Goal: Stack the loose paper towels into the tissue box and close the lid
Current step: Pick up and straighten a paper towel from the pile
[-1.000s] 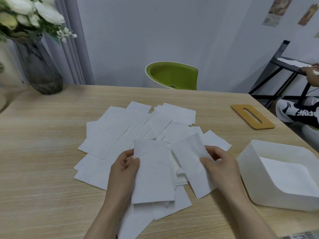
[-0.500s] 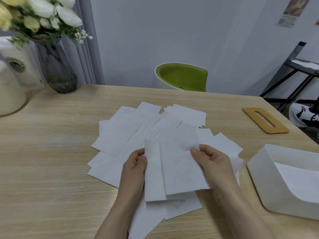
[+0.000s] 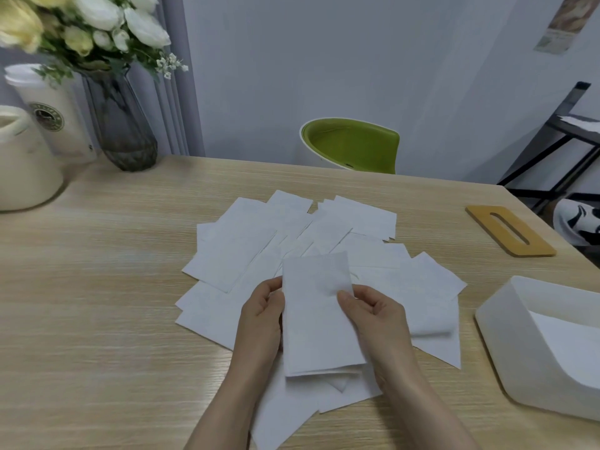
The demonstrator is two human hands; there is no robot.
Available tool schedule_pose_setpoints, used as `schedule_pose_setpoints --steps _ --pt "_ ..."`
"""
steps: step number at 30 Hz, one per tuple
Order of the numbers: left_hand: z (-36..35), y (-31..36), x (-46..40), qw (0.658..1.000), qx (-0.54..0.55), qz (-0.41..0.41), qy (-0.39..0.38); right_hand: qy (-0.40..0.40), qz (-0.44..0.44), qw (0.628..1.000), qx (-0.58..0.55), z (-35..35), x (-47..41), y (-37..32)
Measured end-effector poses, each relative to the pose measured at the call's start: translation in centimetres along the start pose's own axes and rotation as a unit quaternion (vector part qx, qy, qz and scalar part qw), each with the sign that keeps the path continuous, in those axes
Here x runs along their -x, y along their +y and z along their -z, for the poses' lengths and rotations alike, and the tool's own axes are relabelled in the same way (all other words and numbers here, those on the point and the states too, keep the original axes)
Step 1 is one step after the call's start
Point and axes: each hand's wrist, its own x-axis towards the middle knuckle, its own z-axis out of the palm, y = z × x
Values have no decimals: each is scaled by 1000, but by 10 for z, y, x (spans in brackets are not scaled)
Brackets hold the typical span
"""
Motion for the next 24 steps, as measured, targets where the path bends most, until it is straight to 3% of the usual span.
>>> schedule_pose_setpoints --steps 13,17,20,24 --pt "1 -3 1 1000 12 -15 -18 12 15 999 26 -2 1 8" --pt "0 -1 2 1000 -3 -26 11 49 91 989 110 2 5 13" --pt "-1 3 4 999 5 -25 19 28 122 972 197 3 14 15" --pt "-9 9 9 999 30 -35 16 -33 83 978 188 4 22 14"
